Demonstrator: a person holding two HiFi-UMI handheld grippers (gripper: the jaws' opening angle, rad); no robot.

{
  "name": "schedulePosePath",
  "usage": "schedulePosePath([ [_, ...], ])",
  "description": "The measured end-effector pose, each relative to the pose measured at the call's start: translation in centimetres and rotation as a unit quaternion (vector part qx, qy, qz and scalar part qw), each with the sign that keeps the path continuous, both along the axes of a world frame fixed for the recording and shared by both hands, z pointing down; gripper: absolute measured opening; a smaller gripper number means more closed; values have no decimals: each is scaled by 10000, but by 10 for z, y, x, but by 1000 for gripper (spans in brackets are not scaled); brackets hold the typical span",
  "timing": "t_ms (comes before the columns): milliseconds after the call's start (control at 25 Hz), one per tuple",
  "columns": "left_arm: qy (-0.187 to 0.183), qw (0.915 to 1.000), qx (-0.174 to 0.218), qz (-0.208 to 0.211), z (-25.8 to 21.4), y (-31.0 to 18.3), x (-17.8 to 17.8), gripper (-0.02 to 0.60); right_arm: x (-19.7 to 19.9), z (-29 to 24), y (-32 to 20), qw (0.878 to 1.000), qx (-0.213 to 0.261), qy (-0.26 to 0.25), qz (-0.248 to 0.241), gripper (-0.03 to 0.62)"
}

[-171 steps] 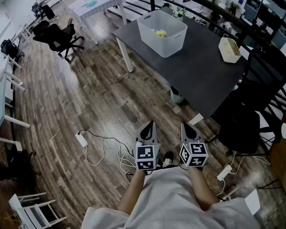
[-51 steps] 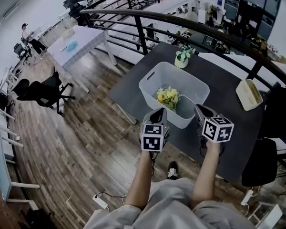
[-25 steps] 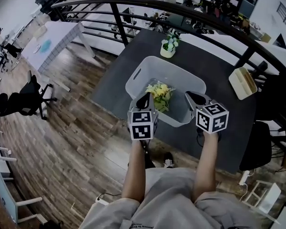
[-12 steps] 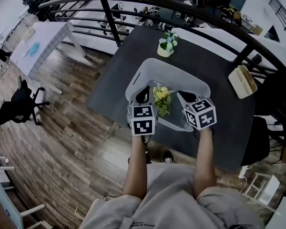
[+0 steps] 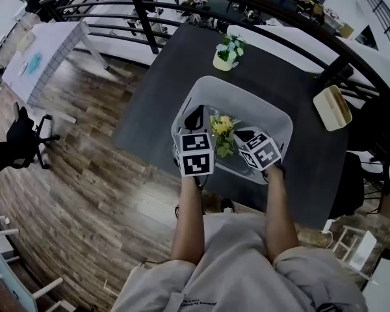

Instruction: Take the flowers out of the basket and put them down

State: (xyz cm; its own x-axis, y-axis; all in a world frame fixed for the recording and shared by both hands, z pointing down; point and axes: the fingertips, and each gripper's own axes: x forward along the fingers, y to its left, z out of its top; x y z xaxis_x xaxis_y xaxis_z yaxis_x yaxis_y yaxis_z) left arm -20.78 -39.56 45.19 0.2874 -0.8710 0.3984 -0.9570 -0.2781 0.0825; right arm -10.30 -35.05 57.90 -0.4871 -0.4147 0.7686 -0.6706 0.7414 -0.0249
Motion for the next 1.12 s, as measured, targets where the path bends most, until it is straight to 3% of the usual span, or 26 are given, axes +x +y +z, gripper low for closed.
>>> schedulePosePath([
  [200, 72, 10000, -19, 43, 1, -23, 1, 26, 0, 40, -3, 9979, -606, -128, 208, 28],
  [320, 115, 9999, -53, 83, 1, -31, 0, 26, -2, 63, 6, 9920, -1215, -166, 297, 35],
  [400, 149, 9998, -101, 70, 4, -34, -1, 26, -3, 75, 13, 9853, -1650, -310, 311, 129],
  [480, 174, 9997, -129, 63, 6, -38, -2, 26, -2, 82, 14, 9832, -1783, -284, 261, 187],
  [600, 220, 9997, -131, 47, 7, -48, -7, 26, 4, 101, 10, 9803, -1963, -44, 233, 236],
  [720, 227, 9996, -131, 46, 6, -56, -12, 26, 9, 131, 21, 9695, -2429, 192, 255, 299],
  [920, 280, 9996, 10, -84, -6, -66, -28, 26, 9, 155, 30, 9658, -2505, 669, 110, 295],
  [1000, 282, 9995, -34, -100, -5, -66, -31, 26, 11, 159, 30, 9666, -2380, 951, -8, 217],
  [1040, 267, 9996, -68, -85, -3, -64, -30, 26, 13, 159, 30, 9671, -2309, 1066, -56, 127],
  [1120, 235, 9997, -101, -58, 0, -62, -31, 26, 15, 156, 29, 9689, -2191, 1146, -94, 83],
])
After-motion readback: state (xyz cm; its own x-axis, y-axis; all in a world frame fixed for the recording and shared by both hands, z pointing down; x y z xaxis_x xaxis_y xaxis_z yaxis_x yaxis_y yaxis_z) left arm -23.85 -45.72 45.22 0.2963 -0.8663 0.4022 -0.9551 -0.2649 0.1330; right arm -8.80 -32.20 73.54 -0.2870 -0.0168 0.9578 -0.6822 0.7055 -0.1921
